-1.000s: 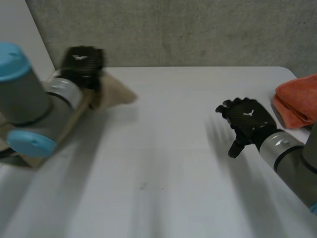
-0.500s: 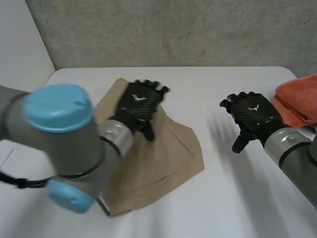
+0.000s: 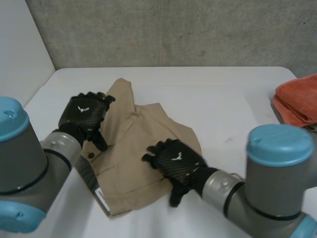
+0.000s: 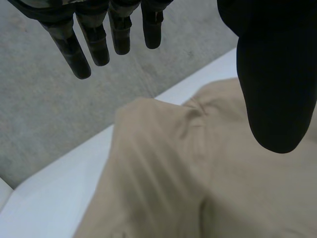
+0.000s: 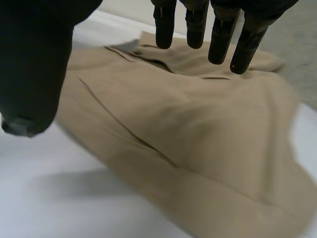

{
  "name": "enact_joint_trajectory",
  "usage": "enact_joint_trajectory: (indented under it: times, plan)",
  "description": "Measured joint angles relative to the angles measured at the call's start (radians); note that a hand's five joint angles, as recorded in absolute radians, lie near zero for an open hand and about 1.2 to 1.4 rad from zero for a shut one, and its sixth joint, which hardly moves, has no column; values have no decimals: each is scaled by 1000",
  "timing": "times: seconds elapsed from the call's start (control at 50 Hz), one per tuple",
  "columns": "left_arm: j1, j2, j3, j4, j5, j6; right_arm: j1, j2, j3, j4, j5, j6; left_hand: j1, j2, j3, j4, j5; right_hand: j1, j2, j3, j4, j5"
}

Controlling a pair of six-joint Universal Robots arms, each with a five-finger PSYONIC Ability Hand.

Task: Fold the laundry.

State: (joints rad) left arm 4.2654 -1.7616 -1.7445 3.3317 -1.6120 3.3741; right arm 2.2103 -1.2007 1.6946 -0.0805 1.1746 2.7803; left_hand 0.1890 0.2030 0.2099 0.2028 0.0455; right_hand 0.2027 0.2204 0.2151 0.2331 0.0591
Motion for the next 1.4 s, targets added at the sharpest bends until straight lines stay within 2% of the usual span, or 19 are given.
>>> enact_joint_trajectory:
  times: [0.08,0.18,0.46,0.5,0.54,0.56,0.58,0.62,0.64,0.66,0.82,0.88,1.0,1.02,1.1,1.22,1.26,1.28,1.4]
  plan:
    - [44,-5,24,19,49,-2,80,72,-65,-9,-5,106,0,0,0,0,0,0,0,0,0,0]
    - [60,-7,40,23,74,-4,140,141,-132,-31,-7,165,0,0,0,0,0,1,4,4,2,3]
    - [60,-7,45,22,75,-5,245,319,-303,-46,8,167,0,0,0,0,0,113,133,153,135,125]
    - [61,-6,45,22,75,-5,254,345,-326,-47,10,163,0,0,0,0,0,206,250,255,238,222]
    - [62,-6,46,22,75,-4,260,367,-346,-47,12,159,0,0,0,0,0,400,487,476,457,434]
    - [63,-5,46,22,75,-4,261,376,-356,-47,14,156,0,0,0,0,0,400,487,476,457,434]
    - [64,-5,46,22,75,-4,262,381,-361,-47,15,154,0,0,0,0,0,502,608,603,583,557]
    - [68,-3,46,22,75,-4,264,394,-375,-45,22,144,-1,0,0,0,0,532,643,635,614,588]
    - [69,-3,45,22,75,-4,264,398,-380,-45,27,138,-2,0,0,0,0,715,867,868,840,805]
    - [71,-1,45,22,75,-4,263,400,-384,-44,34,130,-2,0,0,0,0,755,937,938,922,885]
    - [77,10,46,21,75,-4,243,320,-341,-37,106,91,-2,0,0,0,0,758,954,967,953,912]
    - [85,23,48,21,75,-4,200,235,-293,-32,123,73,-3,0,0,0,0,758,954,967,954,912]
    - [133,75,58,21,76,-4,8,51,-189,34,135,-48,-3,0,0,0,0,758,954,967,954,914]
    - [133,75,58,21,76,-4,8,51,-189,34,135,-48,-3,0,0,0,0,758,954,967,954,914]
    - [171,106,72,21,78,-3,-164,-19,-157,130,139,-207,-3,0,0,0,0,758,954,967,954,922]
    - [192,116,83,21,79,-2,-308,-29,-183,203,144,-335,-3,0,0,0,0,758,954,967,954,927]
    - [194,116,84,21,79,-1,-318,-28,-187,207,145,-341,-3,0,0,0,0,758,954,967,954,927]
    - [199,115,83,20,79,-1,-366,-26,-211,220,151,-364,-3,0,0,0,0,758,954,967,954,927]
    - [201,106,78,18,80,0,-407,-1,-270,214,202,-374,-3,0,0,0,0,758,954,967,954,927]
